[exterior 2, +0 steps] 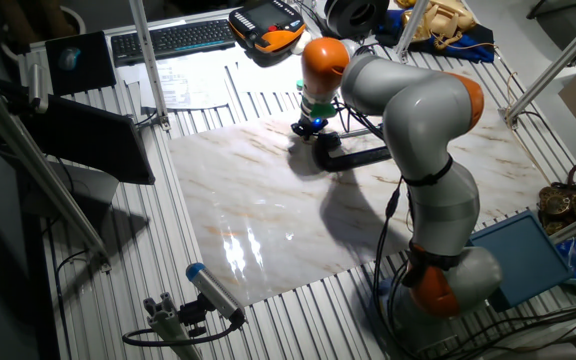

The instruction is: Turn the hands of a clock

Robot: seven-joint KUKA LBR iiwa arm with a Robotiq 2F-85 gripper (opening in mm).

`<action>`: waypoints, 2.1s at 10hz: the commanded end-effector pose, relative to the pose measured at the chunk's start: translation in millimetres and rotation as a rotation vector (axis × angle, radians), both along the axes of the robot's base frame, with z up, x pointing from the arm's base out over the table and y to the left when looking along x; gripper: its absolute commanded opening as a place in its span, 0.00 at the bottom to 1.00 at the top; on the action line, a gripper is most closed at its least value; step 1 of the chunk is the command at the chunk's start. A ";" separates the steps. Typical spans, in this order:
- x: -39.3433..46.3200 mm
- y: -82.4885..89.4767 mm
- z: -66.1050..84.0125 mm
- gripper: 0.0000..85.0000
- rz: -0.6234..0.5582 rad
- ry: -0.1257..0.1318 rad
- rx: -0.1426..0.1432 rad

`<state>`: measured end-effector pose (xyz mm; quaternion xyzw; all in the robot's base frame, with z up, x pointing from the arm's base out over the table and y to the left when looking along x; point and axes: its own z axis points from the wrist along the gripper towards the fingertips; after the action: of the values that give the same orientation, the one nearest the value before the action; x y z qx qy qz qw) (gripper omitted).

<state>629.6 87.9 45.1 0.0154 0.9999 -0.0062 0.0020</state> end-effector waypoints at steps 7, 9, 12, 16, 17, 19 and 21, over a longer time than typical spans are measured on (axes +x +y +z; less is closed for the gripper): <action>0.0 -0.1 -0.2 0.00 -0.042 0.016 0.046; 0.0 -0.1 -0.2 0.00 -0.042 0.004 0.028; 1.7 0.2 -3.1 0.00 -0.050 -0.001 0.013; 7.9 5.2 -6.0 0.00 -0.057 -0.023 -0.003; 9.1 5.1 -5.2 0.00 -0.053 -0.024 -0.007; 12.8 1.6 -3.8 0.00 -0.045 -0.024 -0.011; 14.0 0.0 -5.0 0.00 -0.040 -0.022 -0.013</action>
<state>643.7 87.8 39.9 0.0358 0.9992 -0.0125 0.0129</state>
